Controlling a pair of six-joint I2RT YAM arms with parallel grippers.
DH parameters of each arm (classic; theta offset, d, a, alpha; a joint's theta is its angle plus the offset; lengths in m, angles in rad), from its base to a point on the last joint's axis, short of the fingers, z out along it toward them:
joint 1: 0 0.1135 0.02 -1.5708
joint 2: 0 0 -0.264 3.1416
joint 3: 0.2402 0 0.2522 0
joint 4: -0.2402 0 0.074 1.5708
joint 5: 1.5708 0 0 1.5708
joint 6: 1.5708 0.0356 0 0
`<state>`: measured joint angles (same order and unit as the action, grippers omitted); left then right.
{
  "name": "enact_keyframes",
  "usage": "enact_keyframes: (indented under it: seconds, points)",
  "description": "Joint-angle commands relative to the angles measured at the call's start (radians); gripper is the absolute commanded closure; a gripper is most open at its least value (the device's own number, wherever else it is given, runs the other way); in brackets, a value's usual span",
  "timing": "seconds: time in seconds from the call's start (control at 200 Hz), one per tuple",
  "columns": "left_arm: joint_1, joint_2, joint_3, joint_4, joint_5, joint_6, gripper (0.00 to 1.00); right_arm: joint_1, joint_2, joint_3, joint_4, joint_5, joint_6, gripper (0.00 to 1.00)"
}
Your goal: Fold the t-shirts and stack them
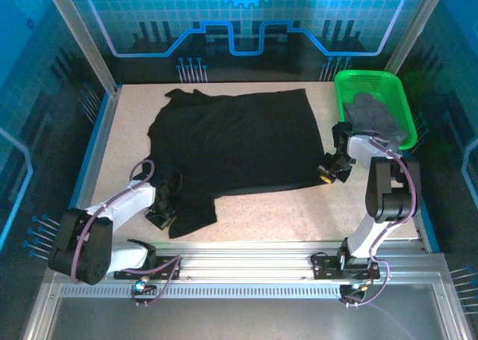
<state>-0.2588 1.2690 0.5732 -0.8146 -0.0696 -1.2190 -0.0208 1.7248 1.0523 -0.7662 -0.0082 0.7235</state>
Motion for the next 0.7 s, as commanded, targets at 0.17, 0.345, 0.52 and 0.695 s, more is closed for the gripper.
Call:
enact_keyframes:
  seconds: [0.17, 0.345, 0.52, 0.695]
  points:
    - [-0.039, -0.271, -0.095, -0.118, 0.133, -0.164, 1.00, -0.004, -0.099, -0.094, -0.027, -0.018, -0.013, 1.00]
    - [-0.039, -0.360, -0.042, -0.191, 0.107, -0.198, 1.00, 0.007, -0.187, -0.152, -0.070, -0.002, 0.017, 1.00]
    - [-0.039, -0.421, 0.091, -0.202, -0.024, -0.206, 1.00, 0.010, -0.244, -0.139, -0.086, -0.014, 0.039, 1.00]
    - [-0.021, -0.375, 0.204, -0.065, -0.089, -0.179, 1.00, 0.022, -0.214, -0.011, -0.142, -0.025, 0.070, 1.00]
